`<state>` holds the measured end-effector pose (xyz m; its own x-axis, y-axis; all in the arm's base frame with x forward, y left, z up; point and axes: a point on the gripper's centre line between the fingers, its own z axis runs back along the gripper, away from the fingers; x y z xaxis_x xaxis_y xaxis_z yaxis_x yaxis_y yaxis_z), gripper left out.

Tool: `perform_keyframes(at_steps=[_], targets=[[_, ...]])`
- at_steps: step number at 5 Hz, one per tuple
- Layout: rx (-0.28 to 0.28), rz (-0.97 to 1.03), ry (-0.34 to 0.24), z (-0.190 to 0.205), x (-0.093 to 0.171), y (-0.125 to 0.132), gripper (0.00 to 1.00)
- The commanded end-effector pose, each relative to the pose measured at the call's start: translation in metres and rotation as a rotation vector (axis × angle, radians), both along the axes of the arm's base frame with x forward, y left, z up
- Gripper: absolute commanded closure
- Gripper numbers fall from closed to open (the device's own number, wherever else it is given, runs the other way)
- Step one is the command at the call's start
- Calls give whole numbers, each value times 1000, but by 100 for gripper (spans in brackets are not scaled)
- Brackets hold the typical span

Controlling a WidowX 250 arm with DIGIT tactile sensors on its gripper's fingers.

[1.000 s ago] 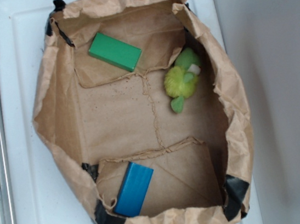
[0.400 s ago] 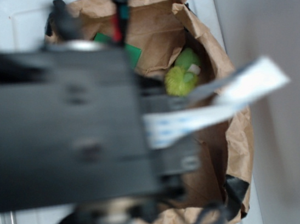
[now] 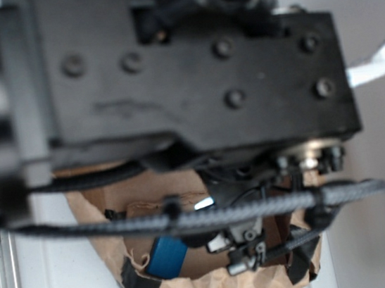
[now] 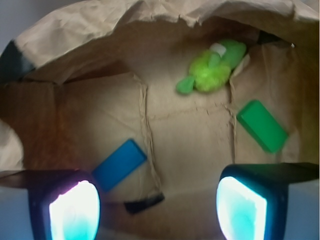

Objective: Grab the green animal.

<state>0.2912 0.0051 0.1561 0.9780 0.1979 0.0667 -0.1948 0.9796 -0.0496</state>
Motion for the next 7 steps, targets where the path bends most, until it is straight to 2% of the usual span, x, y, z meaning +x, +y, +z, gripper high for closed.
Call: perform_keyframes(at_steps=[1, 3, 4, 5, 6, 7], targets=[[6, -115, -108, -27, 25, 35, 0], [80, -238, -139, -64, 17, 21, 0], [92, -291, -156, -75, 10, 11, 0], [104, -315, -156, -74, 11, 9, 0], [127, -339, -123, -66, 15, 9, 0], [127, -339, -123, -66, 15, 9, 0]])
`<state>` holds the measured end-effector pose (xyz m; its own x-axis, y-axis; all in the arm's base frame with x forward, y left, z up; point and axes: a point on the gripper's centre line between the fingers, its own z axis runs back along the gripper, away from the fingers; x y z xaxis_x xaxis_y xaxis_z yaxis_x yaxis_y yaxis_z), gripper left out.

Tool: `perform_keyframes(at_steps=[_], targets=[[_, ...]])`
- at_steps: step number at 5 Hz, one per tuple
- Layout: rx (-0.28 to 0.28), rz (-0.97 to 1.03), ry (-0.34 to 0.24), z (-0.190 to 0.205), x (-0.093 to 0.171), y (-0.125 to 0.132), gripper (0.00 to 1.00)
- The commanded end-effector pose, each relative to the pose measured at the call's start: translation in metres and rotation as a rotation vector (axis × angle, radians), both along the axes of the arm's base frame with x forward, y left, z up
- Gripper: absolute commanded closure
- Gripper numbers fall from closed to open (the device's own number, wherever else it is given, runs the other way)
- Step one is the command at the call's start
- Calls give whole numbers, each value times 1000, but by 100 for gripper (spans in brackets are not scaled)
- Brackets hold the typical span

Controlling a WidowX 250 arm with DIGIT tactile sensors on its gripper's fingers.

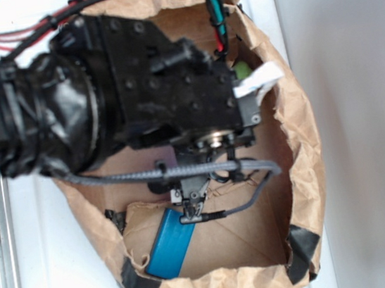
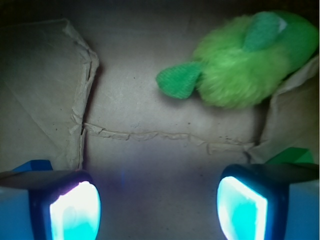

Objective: Grab the green animal.

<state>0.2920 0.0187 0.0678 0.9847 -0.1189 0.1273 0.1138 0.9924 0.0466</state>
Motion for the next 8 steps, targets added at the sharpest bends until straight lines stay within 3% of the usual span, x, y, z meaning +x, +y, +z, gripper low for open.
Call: perform_keyframes(at_steps=[1, 3, 4, 5, 6, 8], targets=[[18, -32, -67, 22, 14, -5, 0], [18, -32, -67, 22, 14, -5, 0], [-22, 4, -16, 22, 20, -9, 0], [-148, 251, -65, 20, 30, -3, 0], [-232, 343, -113, 16, 30, -3, 0], [-310, 506, -181, 9, 23, 1, 0]])
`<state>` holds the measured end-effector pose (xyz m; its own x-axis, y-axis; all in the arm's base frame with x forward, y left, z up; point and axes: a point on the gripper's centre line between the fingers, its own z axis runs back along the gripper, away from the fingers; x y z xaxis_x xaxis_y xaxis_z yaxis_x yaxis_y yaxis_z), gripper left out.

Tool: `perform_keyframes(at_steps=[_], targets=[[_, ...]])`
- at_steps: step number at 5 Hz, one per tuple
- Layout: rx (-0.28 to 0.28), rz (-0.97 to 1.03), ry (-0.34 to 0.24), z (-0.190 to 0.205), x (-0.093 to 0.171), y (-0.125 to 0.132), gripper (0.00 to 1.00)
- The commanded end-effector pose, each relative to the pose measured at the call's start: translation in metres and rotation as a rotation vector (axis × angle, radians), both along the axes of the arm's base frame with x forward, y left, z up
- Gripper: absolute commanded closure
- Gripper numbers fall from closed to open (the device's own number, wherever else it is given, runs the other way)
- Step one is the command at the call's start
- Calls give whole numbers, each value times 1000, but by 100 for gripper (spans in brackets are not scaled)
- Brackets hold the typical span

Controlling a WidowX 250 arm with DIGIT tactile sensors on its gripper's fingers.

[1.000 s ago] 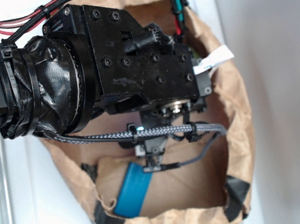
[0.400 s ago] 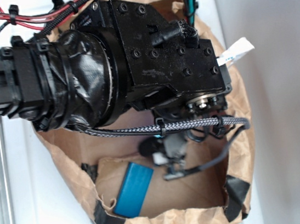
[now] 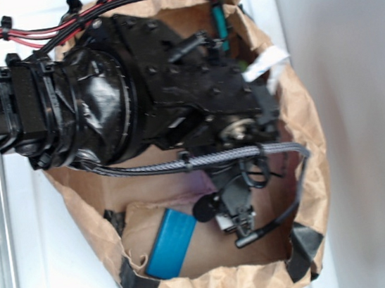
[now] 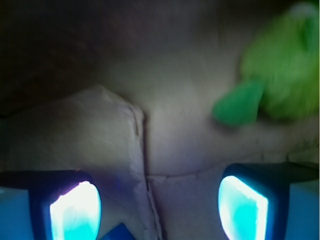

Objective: Grab the green animal.

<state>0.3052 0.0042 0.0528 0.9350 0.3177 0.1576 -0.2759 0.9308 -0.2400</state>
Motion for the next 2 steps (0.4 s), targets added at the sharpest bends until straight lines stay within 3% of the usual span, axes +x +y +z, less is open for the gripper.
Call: perform_keyframes(at_steps=[1, 2], targets=[[3, 188, -97, 20, 10, 20, 0], [1, 262, -79, 17, 12, 26, 0]])
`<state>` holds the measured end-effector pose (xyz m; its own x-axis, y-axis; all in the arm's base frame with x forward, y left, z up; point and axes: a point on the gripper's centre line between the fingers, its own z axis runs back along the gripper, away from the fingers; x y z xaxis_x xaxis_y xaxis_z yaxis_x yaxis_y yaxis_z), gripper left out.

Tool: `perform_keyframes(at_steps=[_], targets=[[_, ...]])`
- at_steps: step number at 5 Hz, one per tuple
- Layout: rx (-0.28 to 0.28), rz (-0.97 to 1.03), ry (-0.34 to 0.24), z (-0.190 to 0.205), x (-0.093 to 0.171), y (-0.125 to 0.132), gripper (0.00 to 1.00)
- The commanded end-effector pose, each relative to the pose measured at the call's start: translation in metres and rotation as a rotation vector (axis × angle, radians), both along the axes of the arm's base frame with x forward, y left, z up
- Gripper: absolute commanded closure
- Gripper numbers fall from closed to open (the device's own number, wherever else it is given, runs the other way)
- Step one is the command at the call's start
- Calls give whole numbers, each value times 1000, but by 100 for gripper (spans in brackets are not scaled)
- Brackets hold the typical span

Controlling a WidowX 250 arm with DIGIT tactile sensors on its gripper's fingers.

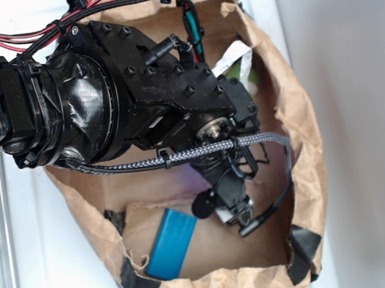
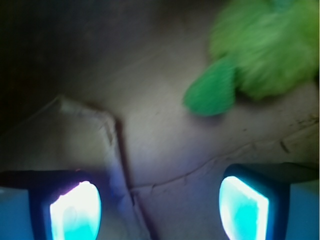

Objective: Grab the green animal.

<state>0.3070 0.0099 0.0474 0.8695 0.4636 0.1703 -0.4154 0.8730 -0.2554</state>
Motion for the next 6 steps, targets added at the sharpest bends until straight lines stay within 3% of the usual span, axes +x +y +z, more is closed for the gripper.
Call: perform_keyframes(at_steps=[1, 6], targets=[[8, 155, -59, 23, 14, 25, 0], [28, 450, -40, 20, 30, 59, 0]])
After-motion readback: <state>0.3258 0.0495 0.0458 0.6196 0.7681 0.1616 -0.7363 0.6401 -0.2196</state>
